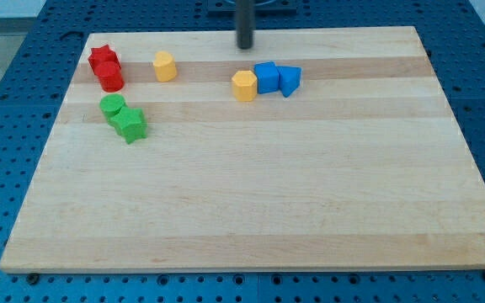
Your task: Push yellow heart closer to yellow hexagon
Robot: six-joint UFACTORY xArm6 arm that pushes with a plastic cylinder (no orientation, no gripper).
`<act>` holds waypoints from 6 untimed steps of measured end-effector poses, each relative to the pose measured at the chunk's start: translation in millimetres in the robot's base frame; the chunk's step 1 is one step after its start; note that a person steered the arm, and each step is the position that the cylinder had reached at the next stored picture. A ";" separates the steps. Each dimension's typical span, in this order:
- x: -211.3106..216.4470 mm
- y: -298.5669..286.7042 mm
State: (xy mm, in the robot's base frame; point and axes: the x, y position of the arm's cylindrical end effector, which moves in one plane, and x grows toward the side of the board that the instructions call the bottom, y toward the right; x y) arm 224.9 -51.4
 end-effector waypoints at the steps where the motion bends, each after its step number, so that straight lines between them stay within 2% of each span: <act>1: 1.1 -52.3; 4: 39.6 -115.5; 6: 74.9 -104.6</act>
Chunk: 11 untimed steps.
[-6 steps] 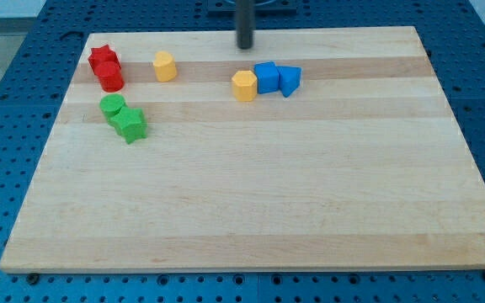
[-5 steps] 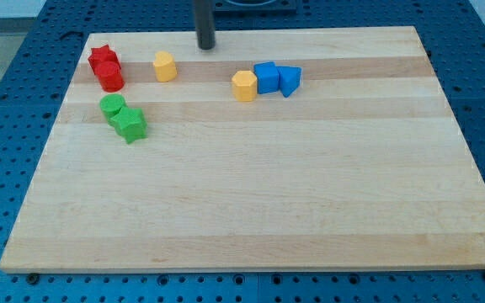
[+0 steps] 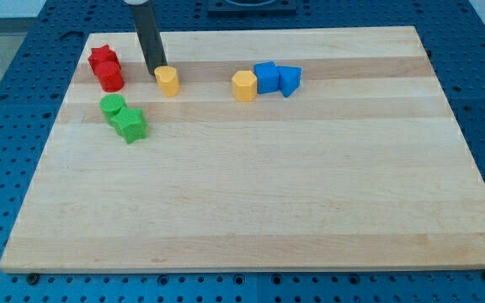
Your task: Push yellow heart closer to yellow hexagon
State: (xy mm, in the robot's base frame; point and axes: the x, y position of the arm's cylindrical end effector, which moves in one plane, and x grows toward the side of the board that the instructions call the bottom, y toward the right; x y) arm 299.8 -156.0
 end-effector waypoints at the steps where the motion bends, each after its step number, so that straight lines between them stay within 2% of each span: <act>1: 14.3 4.3; 2: 15.8 3.2; 3: 15.8 -23.7; 5: 37.7 -33.3; 8: 43.9 41.9; 10: 90.1 38.6; 11: 90.9 41.4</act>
State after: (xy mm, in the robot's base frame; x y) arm 390.8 -114.6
